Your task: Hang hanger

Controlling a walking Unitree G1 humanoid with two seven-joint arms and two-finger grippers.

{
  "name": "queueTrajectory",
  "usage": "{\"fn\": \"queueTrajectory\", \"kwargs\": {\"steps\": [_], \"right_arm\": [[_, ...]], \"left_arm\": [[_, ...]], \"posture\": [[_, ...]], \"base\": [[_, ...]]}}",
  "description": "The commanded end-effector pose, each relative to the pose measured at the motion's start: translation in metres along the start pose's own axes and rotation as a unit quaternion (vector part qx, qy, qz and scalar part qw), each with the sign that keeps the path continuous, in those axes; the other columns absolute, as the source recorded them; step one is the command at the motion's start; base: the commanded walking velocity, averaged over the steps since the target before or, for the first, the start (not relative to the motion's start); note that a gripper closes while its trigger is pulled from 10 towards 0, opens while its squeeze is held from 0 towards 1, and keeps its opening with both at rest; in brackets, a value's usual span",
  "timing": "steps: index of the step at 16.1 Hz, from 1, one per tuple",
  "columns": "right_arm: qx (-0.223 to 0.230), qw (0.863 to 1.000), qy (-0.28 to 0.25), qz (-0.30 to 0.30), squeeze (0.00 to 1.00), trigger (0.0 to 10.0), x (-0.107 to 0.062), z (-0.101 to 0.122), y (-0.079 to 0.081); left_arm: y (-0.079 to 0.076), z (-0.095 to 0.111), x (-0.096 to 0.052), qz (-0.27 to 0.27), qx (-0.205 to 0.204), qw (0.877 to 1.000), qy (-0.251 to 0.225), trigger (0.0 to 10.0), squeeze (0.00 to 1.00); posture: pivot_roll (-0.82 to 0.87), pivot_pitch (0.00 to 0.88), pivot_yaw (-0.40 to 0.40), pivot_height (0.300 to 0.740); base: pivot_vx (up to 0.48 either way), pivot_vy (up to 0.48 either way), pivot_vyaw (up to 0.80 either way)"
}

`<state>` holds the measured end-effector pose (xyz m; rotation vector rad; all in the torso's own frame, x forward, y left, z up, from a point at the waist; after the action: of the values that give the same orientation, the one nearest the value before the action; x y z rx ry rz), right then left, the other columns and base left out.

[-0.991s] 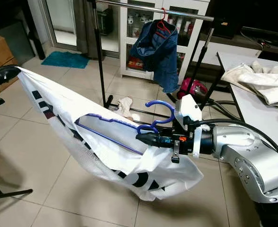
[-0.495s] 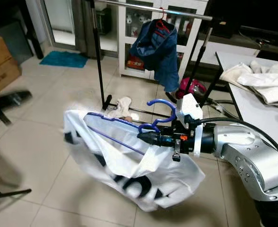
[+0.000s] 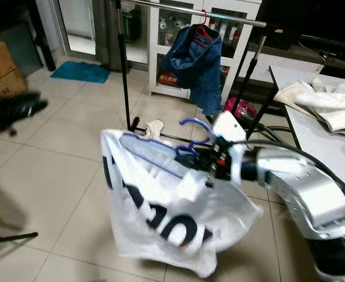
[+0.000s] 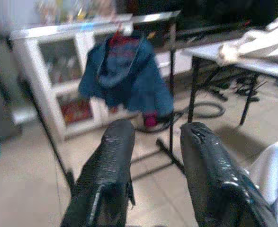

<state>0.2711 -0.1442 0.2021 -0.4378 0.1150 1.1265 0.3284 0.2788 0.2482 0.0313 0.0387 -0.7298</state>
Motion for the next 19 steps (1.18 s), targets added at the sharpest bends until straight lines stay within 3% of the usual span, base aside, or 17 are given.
{"fn": "queueTrajectory", "kwargs": {"steps": [1, 2, 3, 4, 5, 6, 8, 9, 10, 11, 13, 16, 17, 19], "right_arm": [[-0.001, 1.000, 0.009, -0.012, 0.00, 10.0, 0.003, 0.000, -0.003], [0.002, 1.000, 0.005, -0.010, 0.00, 10.0, 0.007, 0.001, -0.002], [0.007, 1.000, 0.002, -0.018, 0.00, 10.0, 0.010, 0.003, -0.003], [0.011, 1.000, 0.001, -0.025, 0.00, 10.0, 0.012, 0.003, -0.004], [0.024, 0.999, 0.000, -0.046, 0.00, 10.0, 0.014, 0.004, -0.008], [0.036, 0.997, -0.001, -0.062, 0.00, 10.0, 0.015, 0.005, -0.011], [0.065, 0.993, -0.007, -0.101, 0.00, 10.0, 0.020, 0.005, -0.016], [0.077, 0.991, -0.016, -0.112, 0.00, 10.0, 0.023, 0.006, -0.018], [0.094, 0.988, -0.031, -0.118, 0.00, 10.0, 0.028, 0.008, -0.018], [0.102, 0.987, -0.036, -0.119, 0.00, 10.0, 0.030, 0.009, -0.017], [0.129, 0.984, -0.056, -0.108, 0.00, 10.0, 0.036, 0.012, -0.015], [0.129, 0.984, -0.056, -0.108, 0.00, 10.0, 0.036, 0.012, -0.015], [0.150, 0.982, -0.083, -0.078, 0.00, 10.0, 0.042, 0.019, -0.009], [0.162, 0.980, -0.105, -0.055, 0.00, 10.0, 0.045, 0.026, -0.005]], "left_arm": [[-0.015, 0.008, 0.015, -0.056, 0.012, 0.998, 0.003, 10.0, 1.00], [-0.020, 0.005, 0.024, -0.071, 0.031, 0.997, 0.021, 10.0, 1.00], [-0.021, -0.005, 0.032, -0.063, 0.042, 0.996, 0.047, 10.0, 0.89], [-0.020, -0.011, 0.035, -0.053, 0.045, 0.996, 0.060, 10.0, 0.89], [-0.024, -0.022, 0.041, -0.037, 0.042, 0.995, 0.082, 10.0, 0.00], [-0.029, -0.028, 0.046, -0.026, 0.022, 0.996, 0.081, 10.0, 0.00], [-0.061, -0.034, 0.064, -0.026, -0.080, 0.996, 0.021, 10.0, 0.00], [-0.074, -0.032, 0.071, -0.015, -0.103, 0.994, -0.017, 10.0, 1.00], [-0.087, -0.033, 0.077, -0.002, -0.108, 0.993, -0.042, 10.0, 1.00], [-0.089, -0.034, 0.079, 0.007, -0.107, 0.993, -0.046, 10.0, 1.00], [-0.087, -0.041, 0.085, 0.059, -0.114, 0.990, -0.058, 10.0, 1.00], [-0.087, -0.041, 0.085, 0.059, -0.114, 0.990, -0.058, 10.0, 1.00], [-0.084, -0.049, 0.093, 0.106, -0.130, 0.984, -0.058, 10.0, 0.00], [-0.089, -0.055, 0.100, 0.131, -0.132, 0.982, -0.038, 10.0, 0.00]], "posture": [[0.07, 0.000, -0.053, 0.740], [0.07, 0.000, -0.051, 0.740], [0.07, 0.000, -0.046, 0.740], [0.07, 0.000, -0.046, 0.740], [0.07, 0.000, -0.030, 0.740], [0.07, 0.000, -0.030, 0.740], [0.05, 0.000, -0.015, 0.740], [0.05, 0.000, -0.014, 0.740], [0.06, 0.000, -0.022, 0.740], [0.06, 0.000, -0.022, 0.740], [0.06, 0.000, -0.031, 0.740], [0.06, 0.000, -0.031, 0.740], [0.05, 0.000, -0.048, 0.740], [0.05, 0.000, -0.044, 0.740]], "base": [[0.000, 0.000, 0.00], [0.000, 0.000, 0.00], [0.000, 0.000, 0.00], [0.000, 0.000, 0.00], [0.000, 0.000, 0.00], [0.000, 0.000, 0.00], [0.000, 0.000, 0.00], [0.000, 0.000, 0.00], [0.000, 0.000, 0.00], [0.000, 0.000, 0.00], [0.000, 0.000, 0.00], [0.000, 0.000, 0.00], [0.000, 0.000, 0.00], [0.000, 0.000, 0.00]]}}
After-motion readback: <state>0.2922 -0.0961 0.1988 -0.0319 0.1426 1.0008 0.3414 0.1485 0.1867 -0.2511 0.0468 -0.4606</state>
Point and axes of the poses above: a point about 5 cm out from each wrist's last joint towards the gripper, its own x axis pointing out of the wrist towards the gripper, its own z axis along the axis of the wrist's last joint, y = z × x, the point moved 1 cm from there along x, pointing out of the wrist towards the gripper, and after that the axes turned 11 degrees about -x, right-handed, at the moved point
